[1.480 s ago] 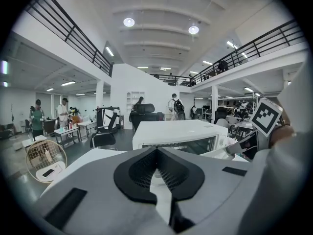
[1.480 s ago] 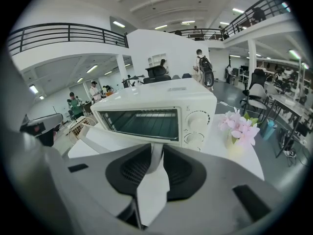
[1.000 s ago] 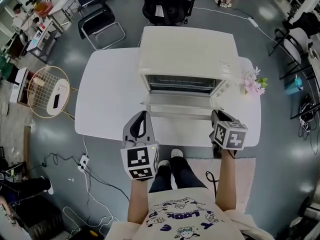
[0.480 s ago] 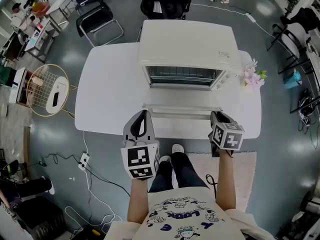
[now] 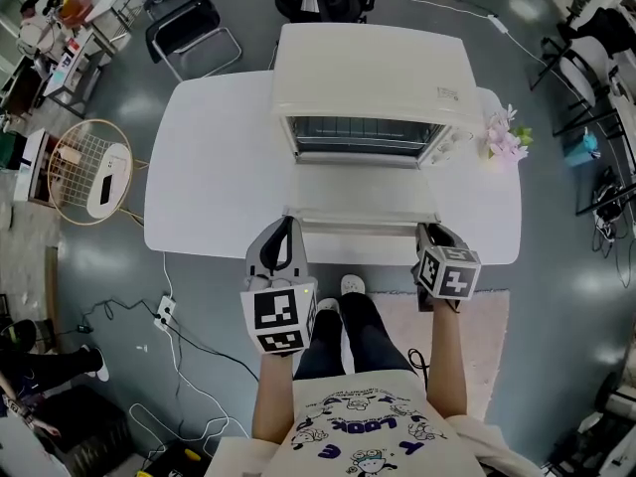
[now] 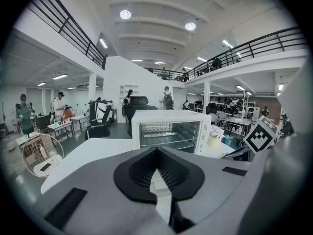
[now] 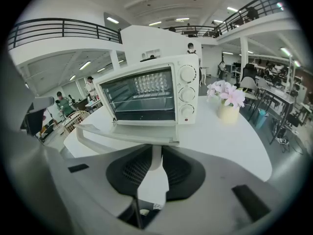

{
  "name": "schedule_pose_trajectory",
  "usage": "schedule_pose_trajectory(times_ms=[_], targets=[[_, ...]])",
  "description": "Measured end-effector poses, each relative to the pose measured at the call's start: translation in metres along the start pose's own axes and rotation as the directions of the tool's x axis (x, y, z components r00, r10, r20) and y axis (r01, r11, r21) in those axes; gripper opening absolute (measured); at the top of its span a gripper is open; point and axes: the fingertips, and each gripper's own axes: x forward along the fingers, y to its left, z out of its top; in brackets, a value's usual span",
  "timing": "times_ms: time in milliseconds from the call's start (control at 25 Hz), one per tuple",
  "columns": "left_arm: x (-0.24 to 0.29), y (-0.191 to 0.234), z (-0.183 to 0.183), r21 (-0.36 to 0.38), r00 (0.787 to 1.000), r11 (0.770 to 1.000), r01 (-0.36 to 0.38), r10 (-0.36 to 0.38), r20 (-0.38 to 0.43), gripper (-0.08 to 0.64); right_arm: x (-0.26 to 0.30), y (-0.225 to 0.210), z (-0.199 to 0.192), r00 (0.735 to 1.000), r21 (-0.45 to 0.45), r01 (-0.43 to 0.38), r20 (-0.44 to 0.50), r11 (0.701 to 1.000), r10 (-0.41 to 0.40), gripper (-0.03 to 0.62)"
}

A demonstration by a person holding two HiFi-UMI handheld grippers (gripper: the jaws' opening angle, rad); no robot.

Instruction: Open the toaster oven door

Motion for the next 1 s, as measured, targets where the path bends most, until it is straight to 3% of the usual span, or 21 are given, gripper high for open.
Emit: schedule_pose_trajectory(times_ms=[480,1000], targets=[[0.008,-0.010,-0.021,-0.011,0.999,1.000,0.015,-0.016,-0.037,0.003,0.008,-0.010,-0.027,1.000,0.000,0.020,-0.022,1.000,-0.020,0.063],[0.019,0.010,-0.047,-0.031,0.997,0.999,0.026,-0.028,-0.071,0.003,0.028,0.000,-0.058,0.998,0.002,0.051,-0.038,0.999,-0.051,0.060]])
